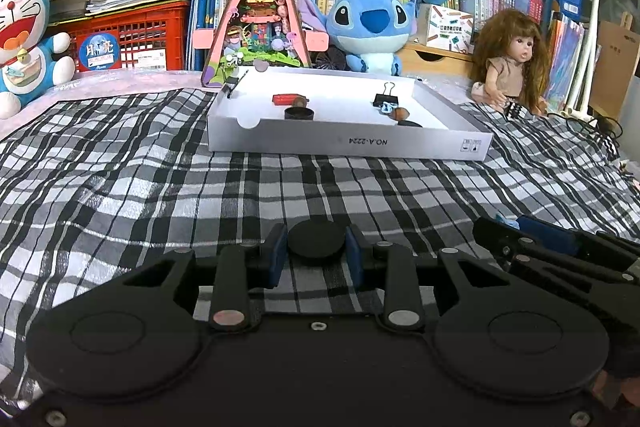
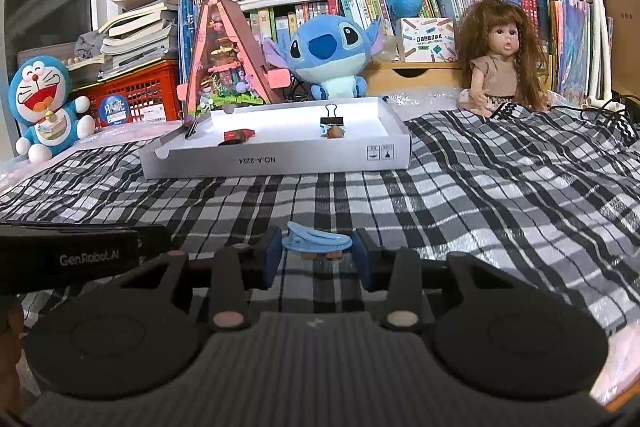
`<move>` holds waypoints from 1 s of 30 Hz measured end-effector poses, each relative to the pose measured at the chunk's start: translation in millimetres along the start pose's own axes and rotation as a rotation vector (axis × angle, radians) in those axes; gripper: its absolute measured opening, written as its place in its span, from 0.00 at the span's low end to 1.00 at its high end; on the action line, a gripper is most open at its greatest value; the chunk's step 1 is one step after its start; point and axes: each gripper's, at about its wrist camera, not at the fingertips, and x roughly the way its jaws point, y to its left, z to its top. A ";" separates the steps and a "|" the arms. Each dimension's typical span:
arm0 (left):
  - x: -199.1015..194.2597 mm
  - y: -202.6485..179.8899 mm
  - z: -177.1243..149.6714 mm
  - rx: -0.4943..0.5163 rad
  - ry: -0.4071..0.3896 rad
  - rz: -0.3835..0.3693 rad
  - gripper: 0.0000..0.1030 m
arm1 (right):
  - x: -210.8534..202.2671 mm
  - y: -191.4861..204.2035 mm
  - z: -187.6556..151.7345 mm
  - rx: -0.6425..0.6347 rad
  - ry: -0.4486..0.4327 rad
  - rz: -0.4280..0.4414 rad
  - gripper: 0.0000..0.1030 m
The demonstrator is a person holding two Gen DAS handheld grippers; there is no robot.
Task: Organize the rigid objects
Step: 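Carry the black cap and blue hair clip over the tray with both tools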
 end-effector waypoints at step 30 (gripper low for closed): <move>34.3 8.4 71.6 -0.005 0.007 0.009 0.29 | 45.8 -9.2 57.7 0.005 0.035 0.030 0.42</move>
